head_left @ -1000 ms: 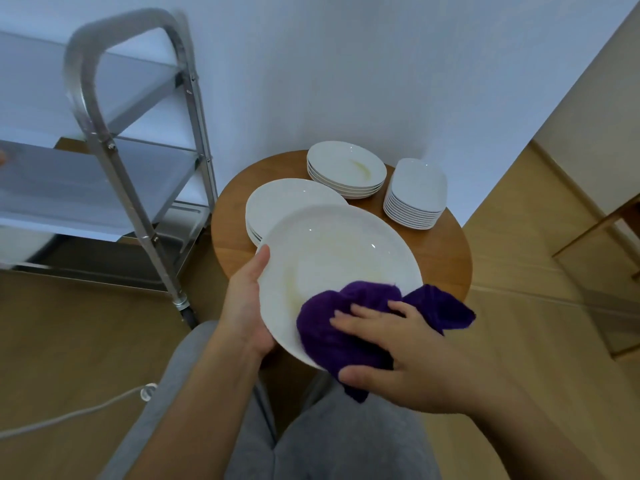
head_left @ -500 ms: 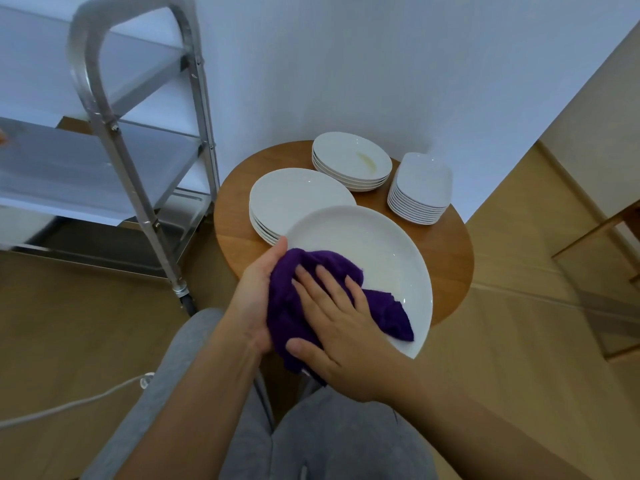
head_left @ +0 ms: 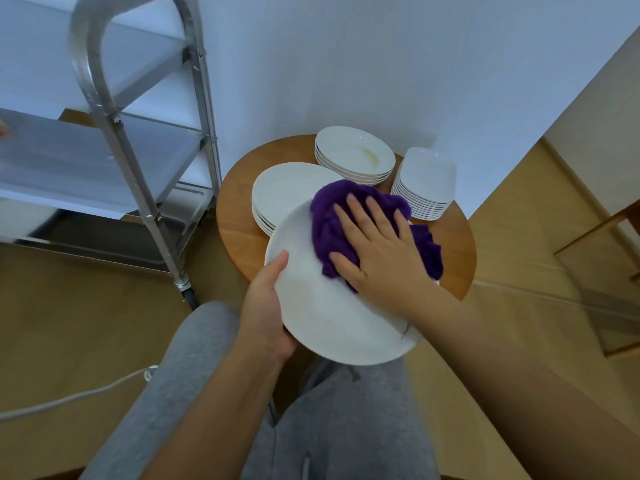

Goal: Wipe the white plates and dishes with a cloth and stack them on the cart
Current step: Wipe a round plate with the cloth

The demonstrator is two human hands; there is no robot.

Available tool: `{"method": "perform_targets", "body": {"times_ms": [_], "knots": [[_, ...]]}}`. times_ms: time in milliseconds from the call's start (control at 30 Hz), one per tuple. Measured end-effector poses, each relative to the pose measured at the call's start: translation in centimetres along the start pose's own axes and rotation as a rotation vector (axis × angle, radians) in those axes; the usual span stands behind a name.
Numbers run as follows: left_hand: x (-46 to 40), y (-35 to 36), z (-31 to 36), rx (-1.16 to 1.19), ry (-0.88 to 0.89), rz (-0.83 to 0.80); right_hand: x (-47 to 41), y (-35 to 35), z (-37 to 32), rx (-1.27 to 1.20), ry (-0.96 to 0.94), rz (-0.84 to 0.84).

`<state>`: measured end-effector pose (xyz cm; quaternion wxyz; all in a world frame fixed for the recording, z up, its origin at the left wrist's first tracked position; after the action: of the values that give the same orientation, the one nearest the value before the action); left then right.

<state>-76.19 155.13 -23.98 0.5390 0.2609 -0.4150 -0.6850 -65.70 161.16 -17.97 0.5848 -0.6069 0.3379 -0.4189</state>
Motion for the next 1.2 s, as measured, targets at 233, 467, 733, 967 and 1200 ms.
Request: {"method": "perform_targets", "body": {"times_ms": [233,467,733,967,1200], "knots": [[-0.1,-0.8,1.2,0.030,0.066,0.014,3.2,3.2,1.9,0.097,0.029,-0.216],[-0.3,-1.8,0.6,0.035,0.090,0.087,6.8,5.8,-3.2,-0.253,-0.146,-0.404],[-0.4,-2.1,0.9,0.019,0.057,0.141,6.0,3.2,-6.6,-0.833,-0.272,-0.201],[-0.9,-1.3,1.8,-0.051,0.120,0.087,5.0,2.6,-1.3,-1.044,0.005,-0.194],[-0.5,-0.4,0.8,-0.145,0.083,0.014,7.9,-0.7,3.7,-1.445,0.359,0.719]]}}
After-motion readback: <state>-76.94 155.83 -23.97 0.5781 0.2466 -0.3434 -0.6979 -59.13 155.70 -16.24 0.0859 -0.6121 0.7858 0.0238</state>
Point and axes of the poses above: each hand's wrist, its own x-axis away from the middle knuckle, its own y-axis out of the palm, z = x × y, the point moved 8 cm from there along -x, towards the middle knuckle, and after that the axes turned 14 degrees about -z, right-handed, at the moved point
